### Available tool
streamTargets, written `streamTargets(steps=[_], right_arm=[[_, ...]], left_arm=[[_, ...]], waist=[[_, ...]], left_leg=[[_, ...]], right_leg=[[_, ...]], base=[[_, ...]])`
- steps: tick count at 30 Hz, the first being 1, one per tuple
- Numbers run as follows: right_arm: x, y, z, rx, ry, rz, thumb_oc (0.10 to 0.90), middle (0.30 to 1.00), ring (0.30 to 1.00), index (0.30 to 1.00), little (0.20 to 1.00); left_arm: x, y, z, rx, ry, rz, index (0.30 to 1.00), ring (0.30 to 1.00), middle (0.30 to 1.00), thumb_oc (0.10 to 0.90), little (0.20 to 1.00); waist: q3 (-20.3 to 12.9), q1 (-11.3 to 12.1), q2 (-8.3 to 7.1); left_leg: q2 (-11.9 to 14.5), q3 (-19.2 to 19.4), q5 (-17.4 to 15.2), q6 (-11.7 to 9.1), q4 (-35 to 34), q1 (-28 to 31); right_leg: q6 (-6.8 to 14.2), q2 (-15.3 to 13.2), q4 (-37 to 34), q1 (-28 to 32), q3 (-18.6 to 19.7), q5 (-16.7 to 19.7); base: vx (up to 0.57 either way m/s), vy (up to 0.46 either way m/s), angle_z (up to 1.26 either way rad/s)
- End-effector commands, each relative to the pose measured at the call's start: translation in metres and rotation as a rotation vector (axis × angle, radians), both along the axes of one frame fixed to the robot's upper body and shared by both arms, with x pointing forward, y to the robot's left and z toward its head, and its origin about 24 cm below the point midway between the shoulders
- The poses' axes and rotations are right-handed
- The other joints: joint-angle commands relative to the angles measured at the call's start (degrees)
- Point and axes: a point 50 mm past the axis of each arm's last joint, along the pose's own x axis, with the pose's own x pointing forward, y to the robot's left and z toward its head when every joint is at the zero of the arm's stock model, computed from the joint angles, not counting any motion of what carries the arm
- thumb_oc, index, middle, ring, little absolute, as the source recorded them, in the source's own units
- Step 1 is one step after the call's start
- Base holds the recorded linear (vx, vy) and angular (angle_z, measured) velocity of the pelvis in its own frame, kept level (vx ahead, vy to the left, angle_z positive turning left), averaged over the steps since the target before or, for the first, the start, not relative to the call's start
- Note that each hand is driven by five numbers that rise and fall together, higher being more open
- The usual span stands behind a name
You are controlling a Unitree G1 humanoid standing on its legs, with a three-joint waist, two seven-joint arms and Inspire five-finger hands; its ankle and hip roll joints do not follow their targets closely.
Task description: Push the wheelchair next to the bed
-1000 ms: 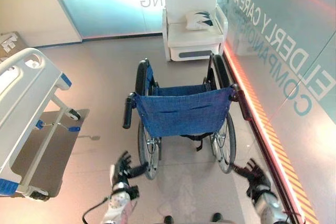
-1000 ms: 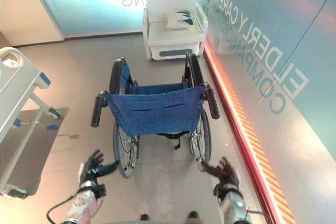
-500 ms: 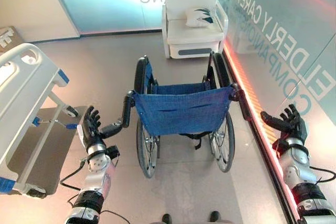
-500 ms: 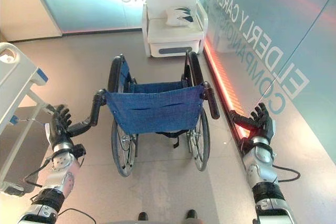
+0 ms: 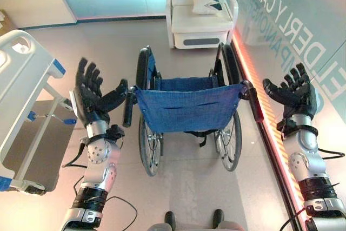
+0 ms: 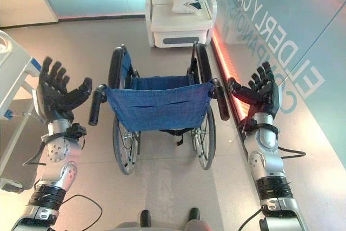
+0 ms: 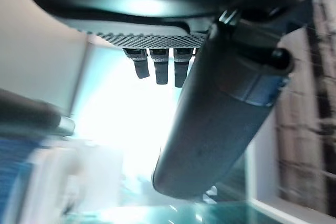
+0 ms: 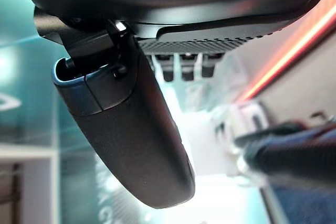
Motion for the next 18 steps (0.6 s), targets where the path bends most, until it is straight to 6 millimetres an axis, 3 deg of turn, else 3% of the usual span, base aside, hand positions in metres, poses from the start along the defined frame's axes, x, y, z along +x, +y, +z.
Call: streamTargets(steps=[1, 10, 18], right_arm=[[0.001, 0.028, 0.043, -0.162, -0.214, 0.154, 0.8, 0.9, 0.9, 0.9, 0.9], [-0.005, 0.037, 0.038, -0.161, -0.203, 0.24, 0.8, 0.9, 0.9, 0.9, 0.9], [-0.007, 0.045, 0.038, -0.22, -0.178, 0.31, 0.8, 0.9, 0.9, 0.9, 0.9]], left_arm=[[-0.001, -0.015, 0.064, 0.144, -0.344, -0.103, 0.9, 0.9, 0.9, 0.8, 0.9], [-0.005, -0.027, 0.064, 0.226, -0.306, -0.253, 0.9, 0.9, 0.9, 0.8, 0.9], [0.006, -0.016, 0.036, 0.371, -0.024, -0.144, 0.9, 0.9, 0.9, 0.8, 0.9]], waist=[[-4.0, 0.8, -1.22], [-3.5, 1.0, -1.3], [-3.3, 1.1, -1.16]], left_leg=[[-1.2, -0.8, -4.8, 0.3, 0.6, -1.2], [-1.0, -0.4, -4.9, 0.4, 1.0, -1.1], [-1.0, -0.3, -4.9, 0.5, 1.6, -1.3]], right_leg=[[0.2, -0.3, 4.2, -1.3, 0.1, -5.0], [0.4, 0.0, 4.9, -1.6, 0.7, -5.1], [0.6, 0.1, 5.4, -1.7, 0.7, -5.1]], base=[[0.0, 0.0, 0.0], [0.0, 0.0, 0.0], [0.0, 0.0, 0.0]])
